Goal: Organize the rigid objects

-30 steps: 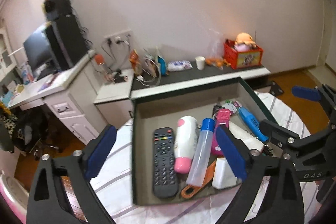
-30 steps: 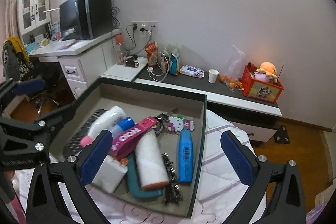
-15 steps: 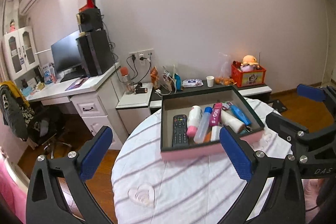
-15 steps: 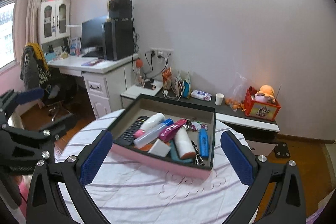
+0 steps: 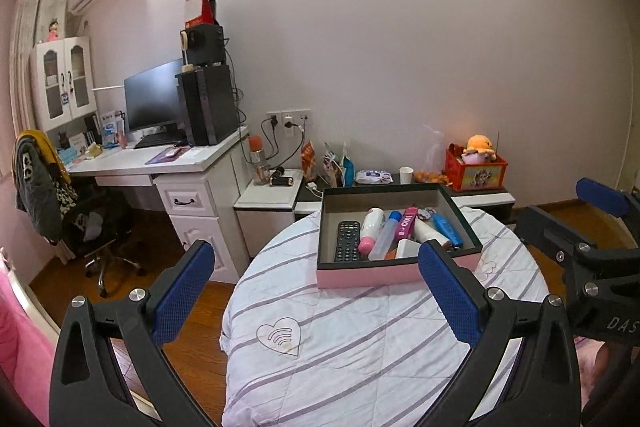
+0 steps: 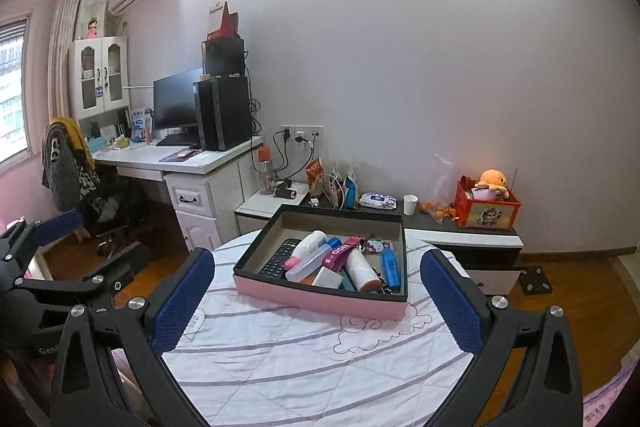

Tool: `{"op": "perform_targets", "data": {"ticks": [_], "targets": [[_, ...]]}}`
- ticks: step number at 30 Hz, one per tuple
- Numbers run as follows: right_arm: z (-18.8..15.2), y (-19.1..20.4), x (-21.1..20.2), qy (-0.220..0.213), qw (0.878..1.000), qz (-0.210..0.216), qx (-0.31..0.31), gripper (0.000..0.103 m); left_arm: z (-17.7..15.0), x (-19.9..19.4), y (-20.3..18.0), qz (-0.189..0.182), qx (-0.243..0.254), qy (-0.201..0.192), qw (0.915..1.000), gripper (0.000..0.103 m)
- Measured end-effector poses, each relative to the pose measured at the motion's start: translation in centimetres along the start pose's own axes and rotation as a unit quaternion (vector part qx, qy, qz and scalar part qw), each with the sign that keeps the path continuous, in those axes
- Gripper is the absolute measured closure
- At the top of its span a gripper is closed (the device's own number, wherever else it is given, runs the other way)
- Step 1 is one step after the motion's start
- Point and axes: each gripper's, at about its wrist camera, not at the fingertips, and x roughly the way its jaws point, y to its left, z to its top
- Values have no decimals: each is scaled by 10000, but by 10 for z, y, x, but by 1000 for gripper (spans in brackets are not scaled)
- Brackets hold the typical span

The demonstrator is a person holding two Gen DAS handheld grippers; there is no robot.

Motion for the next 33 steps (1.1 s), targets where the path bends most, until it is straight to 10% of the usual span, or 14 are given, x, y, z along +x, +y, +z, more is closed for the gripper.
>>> {"op": "perform_targets", "data": {"ticks": [33], "targets": [[57, -34, 88, -26, 9997, -102, -228, 0, 63, 118, -29, -14, 141, 106, 9998, 0]]}}
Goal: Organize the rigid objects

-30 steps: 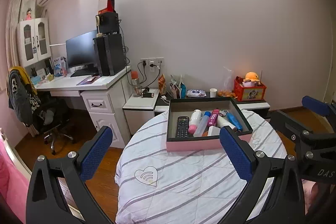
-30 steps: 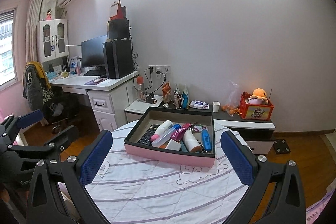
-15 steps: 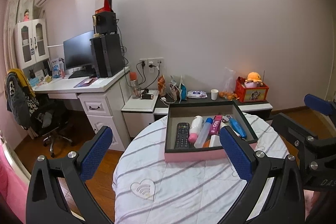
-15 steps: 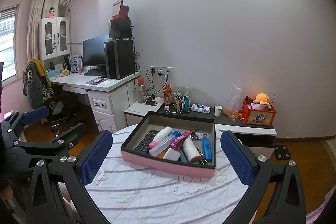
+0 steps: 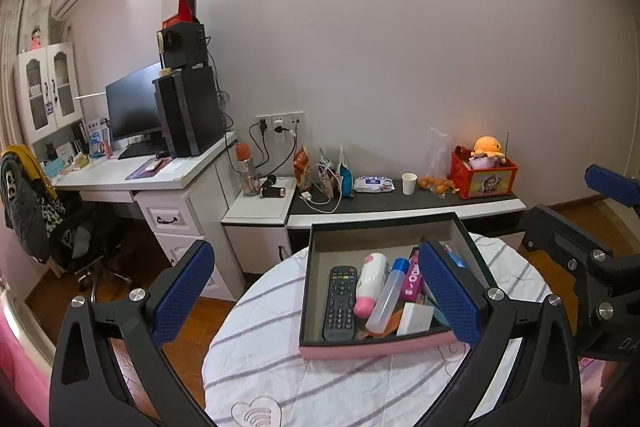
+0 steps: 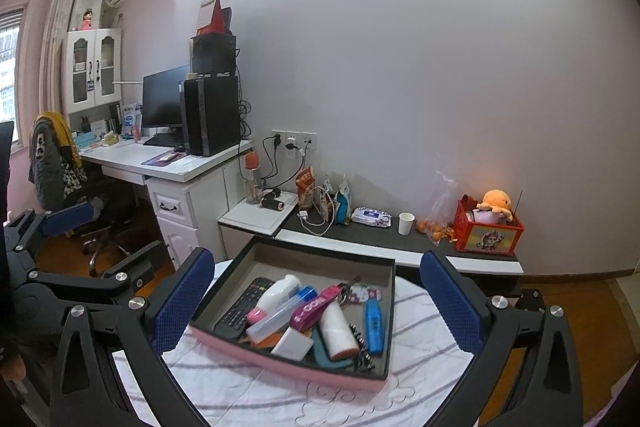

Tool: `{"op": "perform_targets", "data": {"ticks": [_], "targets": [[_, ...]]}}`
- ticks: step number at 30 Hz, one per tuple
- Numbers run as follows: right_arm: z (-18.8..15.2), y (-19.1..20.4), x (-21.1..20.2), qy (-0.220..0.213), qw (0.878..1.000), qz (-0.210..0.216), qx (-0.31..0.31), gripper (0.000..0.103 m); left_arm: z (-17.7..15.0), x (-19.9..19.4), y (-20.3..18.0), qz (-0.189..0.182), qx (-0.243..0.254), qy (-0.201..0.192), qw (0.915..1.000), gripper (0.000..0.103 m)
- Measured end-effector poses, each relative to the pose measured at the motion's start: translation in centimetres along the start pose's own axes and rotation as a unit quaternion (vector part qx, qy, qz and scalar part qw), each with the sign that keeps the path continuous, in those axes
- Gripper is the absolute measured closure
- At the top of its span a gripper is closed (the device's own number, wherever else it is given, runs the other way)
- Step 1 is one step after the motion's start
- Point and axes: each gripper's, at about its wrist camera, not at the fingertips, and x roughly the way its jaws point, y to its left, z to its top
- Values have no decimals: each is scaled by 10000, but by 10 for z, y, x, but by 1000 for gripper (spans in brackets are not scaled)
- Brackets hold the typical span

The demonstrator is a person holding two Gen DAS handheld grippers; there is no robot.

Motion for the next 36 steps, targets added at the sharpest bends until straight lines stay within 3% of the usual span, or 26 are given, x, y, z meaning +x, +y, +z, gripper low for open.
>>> {"op": "perform_targets", "data": {"ticks": [13, 19, 36], "targets": [[6, 1, -20, -154, 9999, -35, -32, 0, 8, -5, -2, -2, -16, -164, 9999, 0], [3, 9, -54, -477, 9987, -139, -126, 0, -3, -38, 0, 35, -111, -551, 9984, 0], [-4, 39, -98, -760, 9968, -135, -206, 0, -29, -112, 27, 191, -394, -926, 9947, 0]]}}
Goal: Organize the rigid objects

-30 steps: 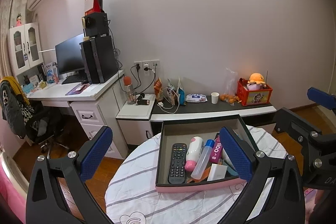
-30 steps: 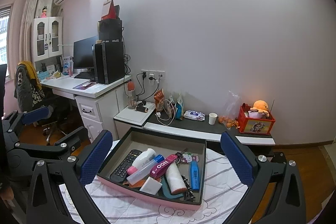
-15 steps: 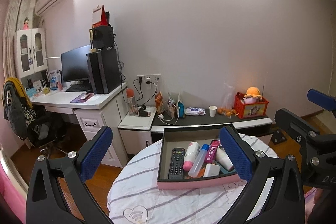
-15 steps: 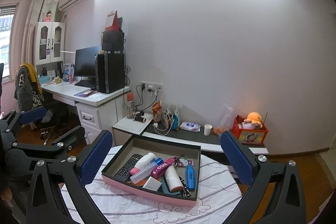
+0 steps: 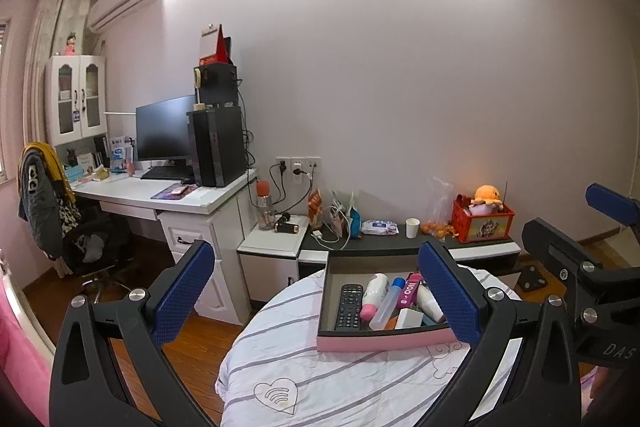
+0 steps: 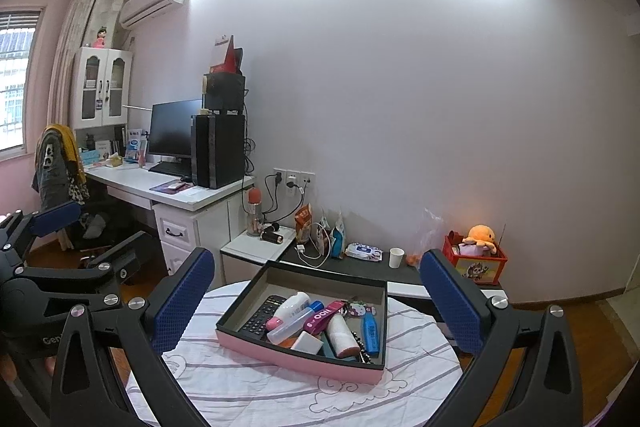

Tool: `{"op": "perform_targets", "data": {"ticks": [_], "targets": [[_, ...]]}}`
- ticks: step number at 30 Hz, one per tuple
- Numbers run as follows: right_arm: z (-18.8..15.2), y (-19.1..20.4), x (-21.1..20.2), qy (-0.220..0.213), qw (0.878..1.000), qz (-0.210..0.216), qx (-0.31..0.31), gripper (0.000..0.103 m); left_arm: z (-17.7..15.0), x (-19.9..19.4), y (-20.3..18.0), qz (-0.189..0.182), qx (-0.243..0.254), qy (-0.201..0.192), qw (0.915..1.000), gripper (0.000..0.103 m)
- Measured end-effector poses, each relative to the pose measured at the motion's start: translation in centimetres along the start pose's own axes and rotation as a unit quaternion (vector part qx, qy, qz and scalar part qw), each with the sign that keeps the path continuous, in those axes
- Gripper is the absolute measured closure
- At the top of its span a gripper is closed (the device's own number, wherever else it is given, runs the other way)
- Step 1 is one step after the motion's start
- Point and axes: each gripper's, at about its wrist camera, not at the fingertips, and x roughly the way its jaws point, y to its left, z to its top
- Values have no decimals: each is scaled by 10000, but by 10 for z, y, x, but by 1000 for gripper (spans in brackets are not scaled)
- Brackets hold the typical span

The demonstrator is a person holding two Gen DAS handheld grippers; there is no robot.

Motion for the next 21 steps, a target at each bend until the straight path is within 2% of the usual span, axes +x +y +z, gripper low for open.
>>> {"op": "perform_targets", "data": {"ticks": [21], "targets": [[-1, 9, -13, -40, 10000, 1, -69, 0, 0, -20, 6, 118, 67, -116, 9998, 0]]}}
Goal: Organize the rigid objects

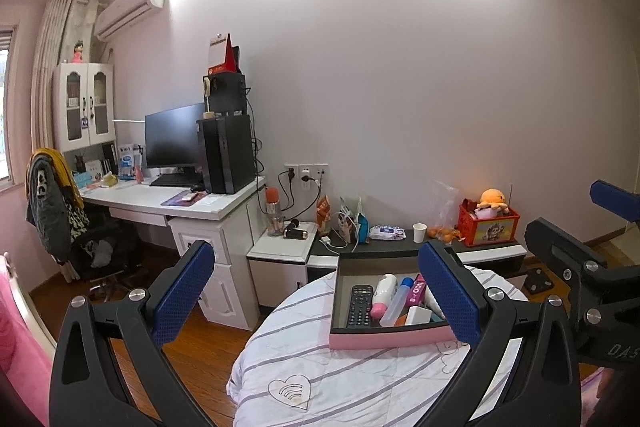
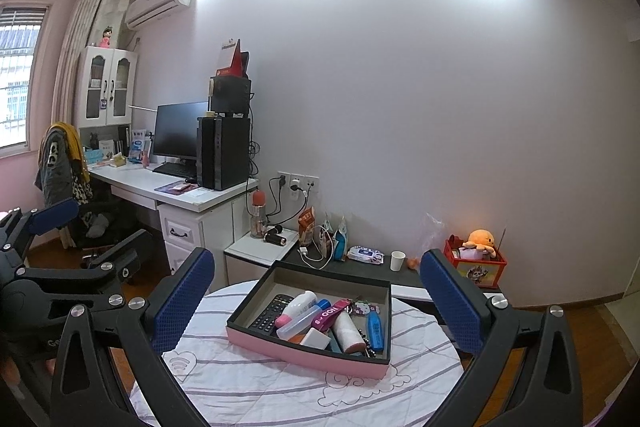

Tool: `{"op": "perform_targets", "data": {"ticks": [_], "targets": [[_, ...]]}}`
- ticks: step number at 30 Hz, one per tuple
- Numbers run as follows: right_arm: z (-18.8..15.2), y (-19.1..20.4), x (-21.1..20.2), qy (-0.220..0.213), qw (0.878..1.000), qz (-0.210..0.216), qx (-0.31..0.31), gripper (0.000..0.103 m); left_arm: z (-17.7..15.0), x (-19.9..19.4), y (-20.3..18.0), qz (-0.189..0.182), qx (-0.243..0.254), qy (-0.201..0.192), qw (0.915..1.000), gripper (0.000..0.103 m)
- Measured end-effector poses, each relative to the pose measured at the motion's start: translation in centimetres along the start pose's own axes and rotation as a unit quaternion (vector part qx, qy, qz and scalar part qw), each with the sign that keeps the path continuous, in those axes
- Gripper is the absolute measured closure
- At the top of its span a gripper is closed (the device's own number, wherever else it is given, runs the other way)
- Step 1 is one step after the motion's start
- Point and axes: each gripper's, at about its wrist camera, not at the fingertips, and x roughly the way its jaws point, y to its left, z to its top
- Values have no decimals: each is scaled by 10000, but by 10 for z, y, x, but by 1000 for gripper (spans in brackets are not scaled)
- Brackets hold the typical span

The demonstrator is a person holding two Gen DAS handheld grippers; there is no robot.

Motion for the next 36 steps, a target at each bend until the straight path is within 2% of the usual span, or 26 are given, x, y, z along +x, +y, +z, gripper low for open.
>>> {"op": "perform_targets", "data": {"ticks": [17, 36], "targets": [[-4, 0, -3, -6, 10000, -14, -9, 0, 2, 2, -2, -1, 10, 92, 10000, 0], [-6, 2, -5, 23, 10000, -24, -12, 0, 0, 0, -4, -43, 46, 8, 10000, 0]]}}
